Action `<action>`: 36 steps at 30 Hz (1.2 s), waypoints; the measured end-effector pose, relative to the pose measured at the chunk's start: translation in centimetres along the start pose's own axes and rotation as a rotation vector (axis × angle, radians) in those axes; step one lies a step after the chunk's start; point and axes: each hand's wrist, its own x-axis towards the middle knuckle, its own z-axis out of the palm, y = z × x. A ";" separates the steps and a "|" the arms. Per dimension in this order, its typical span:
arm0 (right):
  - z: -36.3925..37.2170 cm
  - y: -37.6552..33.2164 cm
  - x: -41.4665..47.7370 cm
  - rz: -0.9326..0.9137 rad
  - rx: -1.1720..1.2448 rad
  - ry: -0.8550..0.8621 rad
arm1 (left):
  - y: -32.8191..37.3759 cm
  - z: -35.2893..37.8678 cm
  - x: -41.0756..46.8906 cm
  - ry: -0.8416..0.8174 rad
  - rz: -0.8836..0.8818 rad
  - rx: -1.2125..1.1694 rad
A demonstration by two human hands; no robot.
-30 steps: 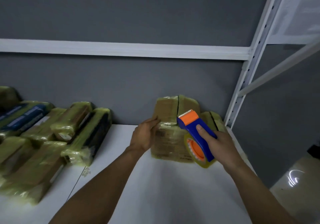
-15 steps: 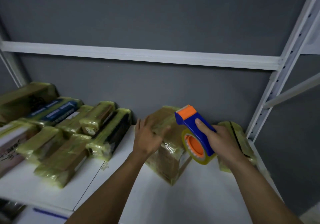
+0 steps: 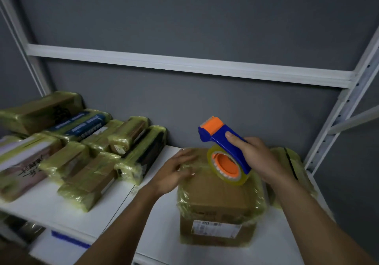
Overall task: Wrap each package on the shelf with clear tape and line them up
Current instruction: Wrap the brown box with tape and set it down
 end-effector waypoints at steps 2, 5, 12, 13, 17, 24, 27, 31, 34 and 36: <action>0.8 0.1 0.6 0.015 -0.040 -0.031 | -0.3 0.4 -0.6 0.064 -0.023 -0.080; 1.4 -0.1 1.5 0.028 -0.177 -0.044 | -0.9 1.2 -1.1 0.138 -0.021 -0.126; 0.1 -2.2 3.4 0.039 -0.343 -0.188 | -1.3 2.7 -1.5 0.270 -0.030 -0.189; 0.1 -2.2 3.5 0.038 -0.350 -0.193 | -0.7 2.6 -1.5 0.271 -0.043 -0.228; 0.8 -1.7 3.4 0.019 -0.412 -0.174 | 2.0 1.0 -1.2 0.352 -0.159 -0.309; 0.6 -0.9 2.7 -0.087 -0.407 -0.196 | 5.1 -0.8 -0.7 0.199 -0.195 -0.429; 0.5 -0.7 2.4 -0.133 -0.399 -0.225 | 5.5 -0.4 -0.9 0.217 -0.165 -0.478; 0.3 -0.6 2.2 -0.172 -0.386 -0.235 | 6.3 -0.6 -1.3 0.227 -0.174 -0.569; 0.2 -0.5 2.1 -0.194 -0.359 -0.245 | 6.7 -0.9 -1.6 0.209 -0.188 -0.599; 0.1 -0.4 1.9 -0.196 -0.356 -0.247 | 6.6 -0.8 -2.0 0.202 -0.167 -0.540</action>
